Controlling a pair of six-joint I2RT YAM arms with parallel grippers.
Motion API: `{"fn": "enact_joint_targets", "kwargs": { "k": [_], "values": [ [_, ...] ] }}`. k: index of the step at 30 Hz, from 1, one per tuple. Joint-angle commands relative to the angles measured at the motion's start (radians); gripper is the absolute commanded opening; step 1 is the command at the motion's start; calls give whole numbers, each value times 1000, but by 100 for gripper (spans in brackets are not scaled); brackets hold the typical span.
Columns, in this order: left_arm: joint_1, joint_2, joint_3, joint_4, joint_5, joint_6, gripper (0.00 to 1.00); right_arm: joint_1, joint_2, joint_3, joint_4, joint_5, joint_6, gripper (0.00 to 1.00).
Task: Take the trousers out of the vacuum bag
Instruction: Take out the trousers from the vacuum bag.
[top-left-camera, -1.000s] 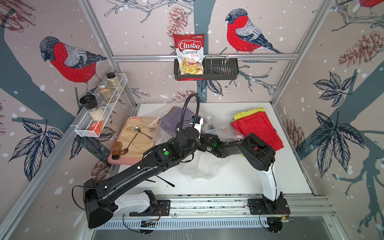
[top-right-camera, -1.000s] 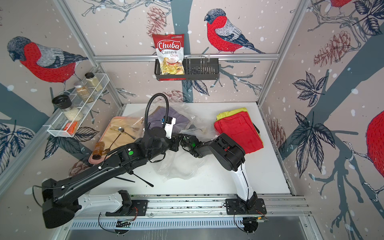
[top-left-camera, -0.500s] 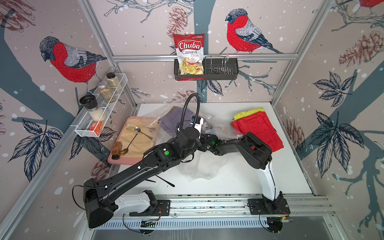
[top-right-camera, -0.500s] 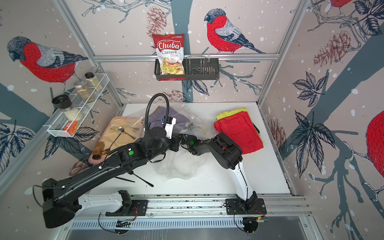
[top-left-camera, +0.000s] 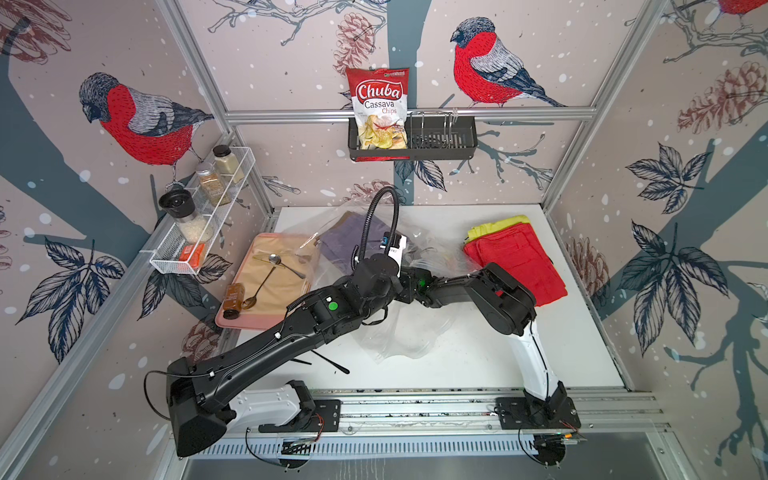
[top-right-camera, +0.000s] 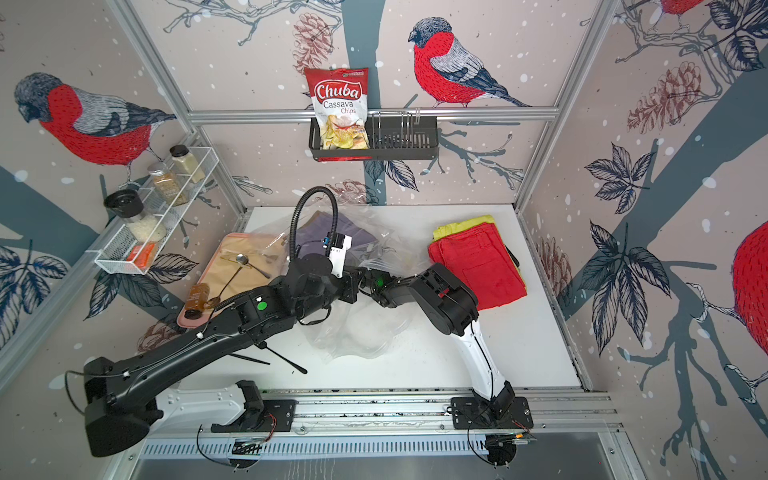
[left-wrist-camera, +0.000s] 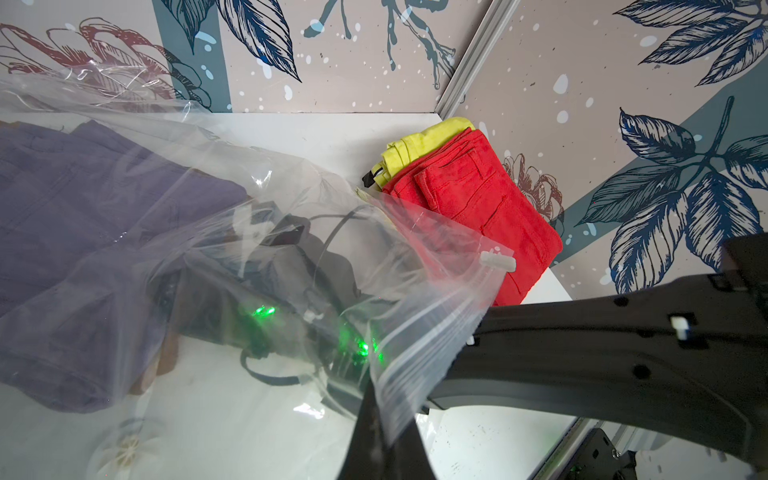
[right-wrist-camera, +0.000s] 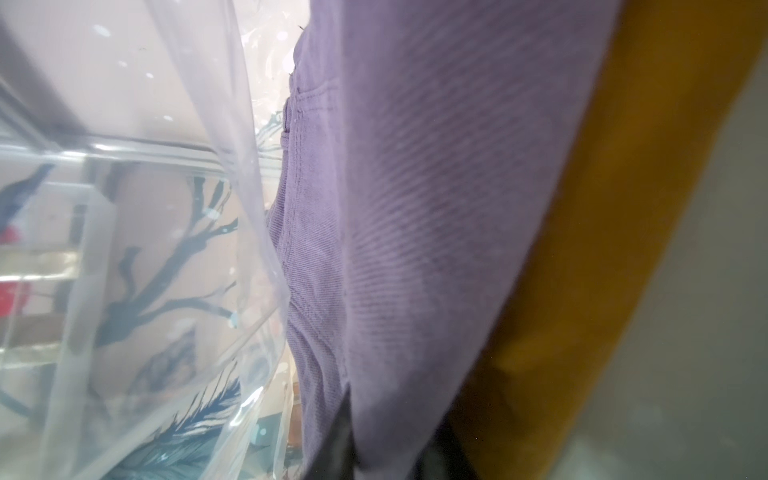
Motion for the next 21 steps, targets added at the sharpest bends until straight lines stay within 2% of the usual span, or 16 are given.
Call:
{"fn": "enact_joint_targets", "kwargs": {
  "k": [1,4,12,21],
  "values": [
    [2,-1,12,34,-32,15,0,-2,-28,-19,35,-9,-5,7],
    [4,4,17,31,-44,18,0,-1,-73,-46,49,-3,-45,0],
    [31,36,34,32,-53,11,0,15,-200,-101,43,9,-135,0],
    [105,76,66,44,-21,19,0,42,-387,-262,7,39,-169,0]
  ]
}}
